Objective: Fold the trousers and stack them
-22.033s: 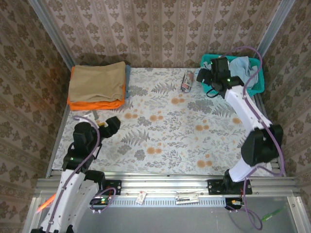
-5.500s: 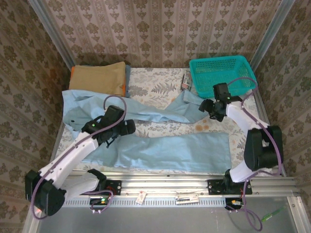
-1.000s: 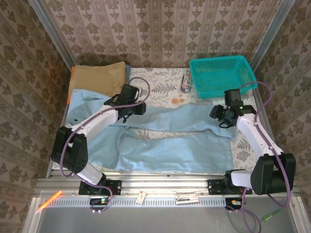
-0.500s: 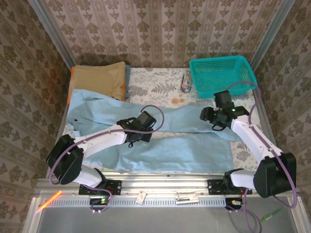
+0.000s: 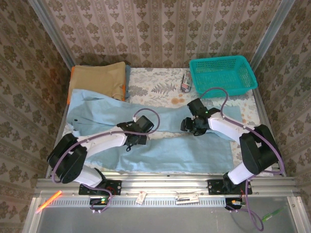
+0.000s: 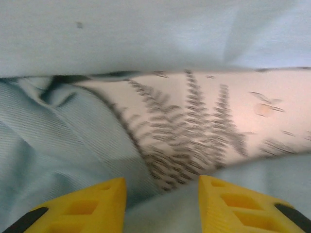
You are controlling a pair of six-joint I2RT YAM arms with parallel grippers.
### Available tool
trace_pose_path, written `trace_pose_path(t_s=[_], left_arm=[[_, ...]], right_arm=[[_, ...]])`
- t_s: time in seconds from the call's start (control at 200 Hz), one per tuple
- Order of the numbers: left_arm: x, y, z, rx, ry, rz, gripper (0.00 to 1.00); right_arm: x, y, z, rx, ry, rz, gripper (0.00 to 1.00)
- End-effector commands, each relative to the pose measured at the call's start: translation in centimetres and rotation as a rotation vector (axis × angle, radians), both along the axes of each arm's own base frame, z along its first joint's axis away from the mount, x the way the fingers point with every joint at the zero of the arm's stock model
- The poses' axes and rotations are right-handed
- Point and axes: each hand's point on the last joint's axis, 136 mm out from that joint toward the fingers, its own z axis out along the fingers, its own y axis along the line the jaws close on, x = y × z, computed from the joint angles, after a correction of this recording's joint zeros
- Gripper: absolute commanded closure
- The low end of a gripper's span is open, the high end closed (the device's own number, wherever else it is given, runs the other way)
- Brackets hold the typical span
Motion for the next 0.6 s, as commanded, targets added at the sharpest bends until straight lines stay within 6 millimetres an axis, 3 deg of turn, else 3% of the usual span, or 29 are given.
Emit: trace_pose_path(t_s=[0.0,0.07,0.135,0.31,0.43,0.495,0.595], left_arm=[[-1.7,-3.2,2.2,-0.146,-0.006,-0.037,0.56],[-3.0,-4.8,2.4,-0.194,0.000,-0.079,0.55],[-4.1,-6.5,1.8,-0.241,0.022,-0.105,0.55],[-5.7,-10.1,-2.2,-0.306,0.099,-0.135,0.56],[-6.0,-11.9,-4.4,-0.341,0.136,-0.139,0.57],[-5.9,-12.8,-4.7,-0.371,0.129,-0.156,0.57],[-5.7,-14.2,-4.6,-0.413,0.120,-0.181,0.57]], right_arm=[[-2.6,-2.1,0.8,-0.082,0.012,-0.073,0.42],[-4.1,-3.3,0.9,-0.110,0.011,-0.084,0.43],[-5.6,-4.2,-0.2,-0.119,0.049,-0.103,0.44],[-7.5,-5.7,-3.9,-0.108,0.196,-0.193,0.48],[-7.2,-6.9,-5.3,-0.019,0.247,-0.287,0.48],[-6.7,-7.5,-4.9,0.003,0.246,-0.327,0.48],[-5.7,-10.1,-3.8,-0.061,0.216,-0.392,0.44]])
